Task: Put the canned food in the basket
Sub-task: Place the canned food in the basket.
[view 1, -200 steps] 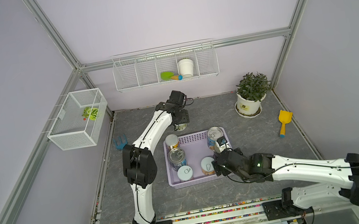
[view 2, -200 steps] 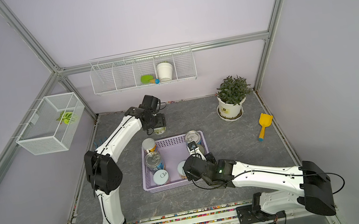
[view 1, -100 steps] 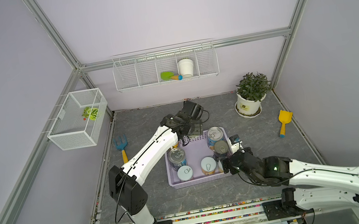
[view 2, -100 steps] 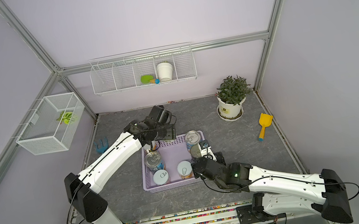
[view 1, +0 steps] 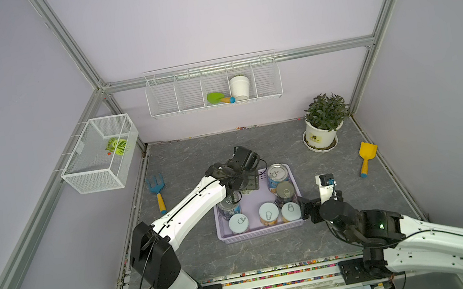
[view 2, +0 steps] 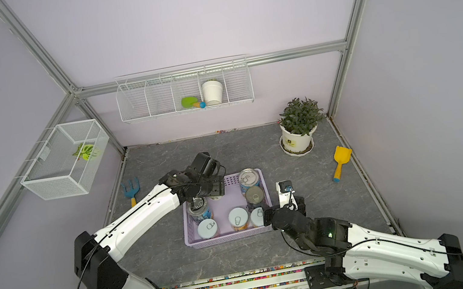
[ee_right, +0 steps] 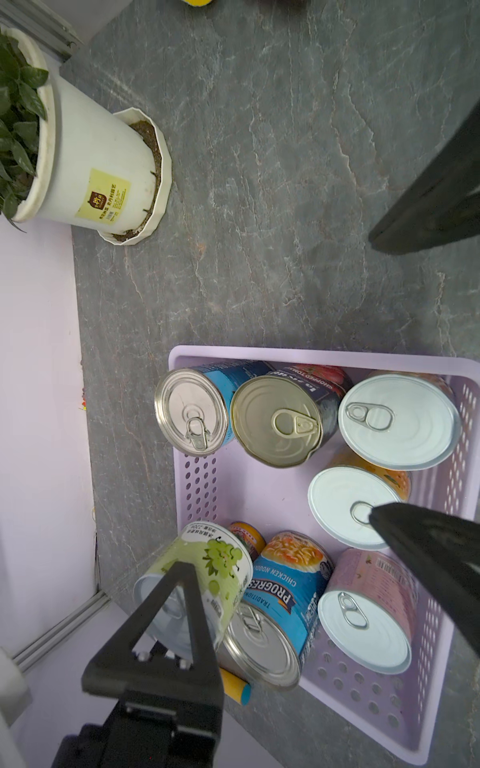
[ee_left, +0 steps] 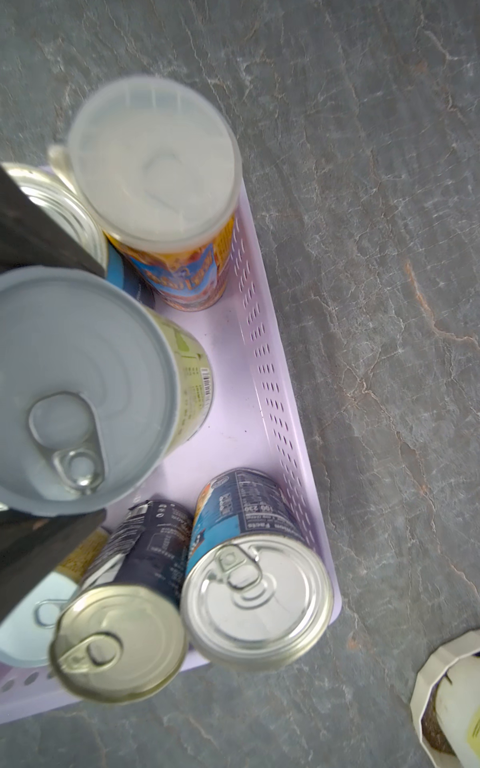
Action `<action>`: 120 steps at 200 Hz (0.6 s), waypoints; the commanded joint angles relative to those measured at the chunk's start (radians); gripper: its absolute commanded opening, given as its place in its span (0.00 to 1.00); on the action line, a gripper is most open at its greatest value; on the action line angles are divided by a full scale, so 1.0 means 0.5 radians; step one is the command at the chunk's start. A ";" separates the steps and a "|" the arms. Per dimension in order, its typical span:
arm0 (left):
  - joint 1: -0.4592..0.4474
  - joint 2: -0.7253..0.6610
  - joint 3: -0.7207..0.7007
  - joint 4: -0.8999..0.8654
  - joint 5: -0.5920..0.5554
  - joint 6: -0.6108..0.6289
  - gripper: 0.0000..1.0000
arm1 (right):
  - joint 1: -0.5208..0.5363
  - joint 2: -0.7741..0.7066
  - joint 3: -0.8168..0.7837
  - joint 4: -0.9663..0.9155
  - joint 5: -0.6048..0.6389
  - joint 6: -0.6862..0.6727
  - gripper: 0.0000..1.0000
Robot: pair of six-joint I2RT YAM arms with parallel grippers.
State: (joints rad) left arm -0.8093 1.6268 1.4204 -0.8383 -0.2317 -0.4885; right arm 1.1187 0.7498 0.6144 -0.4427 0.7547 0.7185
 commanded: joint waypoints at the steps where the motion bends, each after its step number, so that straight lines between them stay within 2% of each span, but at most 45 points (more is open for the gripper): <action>1: 0.000 0.095 0.073 0.115 -0.024 -0.035 0.63 | 0.008 0.044 -0.006 0.011 0.064 0.027 0.98; 50: 0.003 0.384 0.237 0.051 -0.154 -0.102 0.63 | 0.007 0.155 0.035 -0.002 0.055 0.027 0.98; 120: 0.041 0.639 0.295 0.078 -0.180 -0.183 0.63 | 0.002 0.186 0.032 0.001 0.038 0.025 0.98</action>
State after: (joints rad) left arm -0.8013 1.9305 1.5295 -0.8246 -0.2920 -0.5541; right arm 1.1187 0.8368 0.6163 -0.4435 0.7624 0.7185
